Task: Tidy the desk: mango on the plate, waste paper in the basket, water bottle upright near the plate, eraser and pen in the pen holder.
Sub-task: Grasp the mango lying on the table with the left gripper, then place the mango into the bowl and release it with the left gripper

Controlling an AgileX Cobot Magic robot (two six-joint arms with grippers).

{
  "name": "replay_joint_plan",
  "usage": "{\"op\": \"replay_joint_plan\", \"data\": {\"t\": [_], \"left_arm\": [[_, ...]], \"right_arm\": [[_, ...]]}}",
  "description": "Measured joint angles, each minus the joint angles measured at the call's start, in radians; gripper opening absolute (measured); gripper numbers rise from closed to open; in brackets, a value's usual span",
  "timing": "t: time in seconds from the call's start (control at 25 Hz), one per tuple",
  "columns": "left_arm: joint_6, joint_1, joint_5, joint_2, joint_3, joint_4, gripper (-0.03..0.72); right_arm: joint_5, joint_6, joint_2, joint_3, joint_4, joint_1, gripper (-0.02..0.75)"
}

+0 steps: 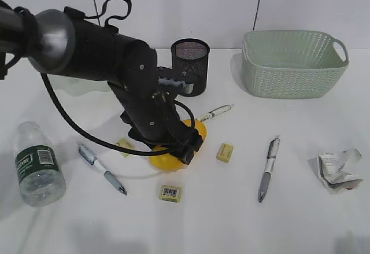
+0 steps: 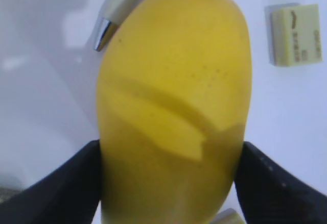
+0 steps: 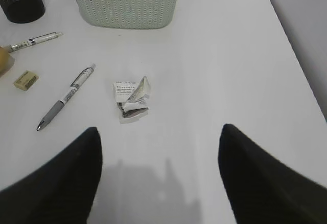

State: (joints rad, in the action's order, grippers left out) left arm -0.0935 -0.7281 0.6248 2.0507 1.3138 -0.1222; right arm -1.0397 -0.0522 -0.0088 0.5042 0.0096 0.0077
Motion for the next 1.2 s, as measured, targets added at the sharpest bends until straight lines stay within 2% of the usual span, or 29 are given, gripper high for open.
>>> {"op": "replay_joint_plan", "data": {"t": [0.36, 0.76, 0.88, 1.04, 1.08, 1.12, 1.2], "left_arm": [[0.0, 0.0, 0.08, -0.027, 0.034, 0.008, 0.575], [0.0, 0.018, 0.137, -0.229, 0.065, 0.069, 0.575], [0.0, 0.067, 0.141, -0.283, 0.065, 0.071, 0.575], [0.0, 0.176, 0.148, -0.323, 0.065, 0.076, 0.575], [0.0, 0.237, 0.148, -0.324, 0.065, 0.079, 0.575], [0.0, 0.237, 0.148, -0.324, 0.065, 0.079, 0.575], [0.0, 0.292, 0.146, -0.324, 0.065, 0.079, 0.575]], "right_arm": [[0.0, 0.0, 0.0, 0.0, 0.0, 0.0, 0.561], [0.0, 0.0, 0.0, 0.0, 0.0, 0.0, 0.561], [0.0, 0.0, 0.0, 0.0, 0.0, 0.0, 0.561], [0.0, 0.0, 0.0, 0.0, 0.0, 0.0, 0.561], [0.0, 0.0, 0.0, 0.0, 0.0, 0.0, 0.561], [0.0, 0.0, 0.0, 0.0, 0.0, 0.0, 0.561], [0.0, 0.0, 0.0, 0.0, 0.0, 0.0, 0.561]]}}
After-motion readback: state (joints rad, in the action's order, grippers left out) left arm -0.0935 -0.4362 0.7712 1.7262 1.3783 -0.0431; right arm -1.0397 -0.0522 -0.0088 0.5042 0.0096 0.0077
